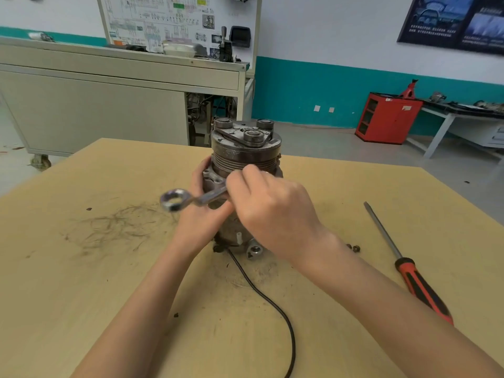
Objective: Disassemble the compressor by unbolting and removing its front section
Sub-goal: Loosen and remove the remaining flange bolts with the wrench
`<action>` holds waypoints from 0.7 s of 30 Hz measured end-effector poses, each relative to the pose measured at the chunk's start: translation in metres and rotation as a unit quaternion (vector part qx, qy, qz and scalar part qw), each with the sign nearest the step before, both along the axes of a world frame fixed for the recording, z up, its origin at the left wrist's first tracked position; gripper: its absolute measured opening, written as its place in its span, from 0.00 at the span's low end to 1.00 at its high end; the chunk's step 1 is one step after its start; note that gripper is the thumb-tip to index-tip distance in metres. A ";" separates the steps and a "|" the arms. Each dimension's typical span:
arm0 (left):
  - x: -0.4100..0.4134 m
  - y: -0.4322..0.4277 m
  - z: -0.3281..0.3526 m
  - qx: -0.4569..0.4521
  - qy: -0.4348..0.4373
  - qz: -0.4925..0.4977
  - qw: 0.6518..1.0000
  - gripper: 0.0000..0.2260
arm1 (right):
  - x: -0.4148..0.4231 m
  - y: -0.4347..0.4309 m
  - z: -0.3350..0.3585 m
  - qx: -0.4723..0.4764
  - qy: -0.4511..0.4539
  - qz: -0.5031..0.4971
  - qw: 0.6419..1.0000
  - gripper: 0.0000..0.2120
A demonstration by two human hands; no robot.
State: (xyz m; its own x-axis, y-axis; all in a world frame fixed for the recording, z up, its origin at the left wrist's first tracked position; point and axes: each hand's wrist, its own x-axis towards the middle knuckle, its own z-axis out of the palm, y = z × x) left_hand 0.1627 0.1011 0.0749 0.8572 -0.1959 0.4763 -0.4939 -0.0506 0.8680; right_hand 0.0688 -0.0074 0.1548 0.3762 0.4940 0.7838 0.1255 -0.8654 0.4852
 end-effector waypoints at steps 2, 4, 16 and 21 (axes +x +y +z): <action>0.000 0.001 -0.001 -0.009 0.002 -0.011 1.000 0.34 | 0.002 -0.003 -0.006 -0.007 -0.025 0.011 1.000 0.05; -0.001 0.003 -0.001 -0.007 -0.007 -0.018 1.000 0.37 | 0.003 -0.020 -0.011 0.037 -0.008 0.093 0.995 0.07; 0.004 0.004 -0.005 0.010 -0.009 0.009 1.000 0.40 | 0.063 -0.088 -0.006 0.794 0.381 0.405 0.247 0.13; 0.005 0.003 -0.005 0.018 -0.008 0.018 1.000 0.39 | 0.055 -0.093 -0.001 0.751 0.358 0.401 0.384 0.13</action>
State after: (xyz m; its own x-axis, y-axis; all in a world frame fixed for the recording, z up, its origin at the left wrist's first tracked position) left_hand 0.1678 0.1044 0.0695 0.8562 -0.1826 0.4834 -0.5052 -0.0991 0.8573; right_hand 0.1240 -0.1001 0.1542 0.9598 -0.1301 0.2487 0.2792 0.3543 -0.8925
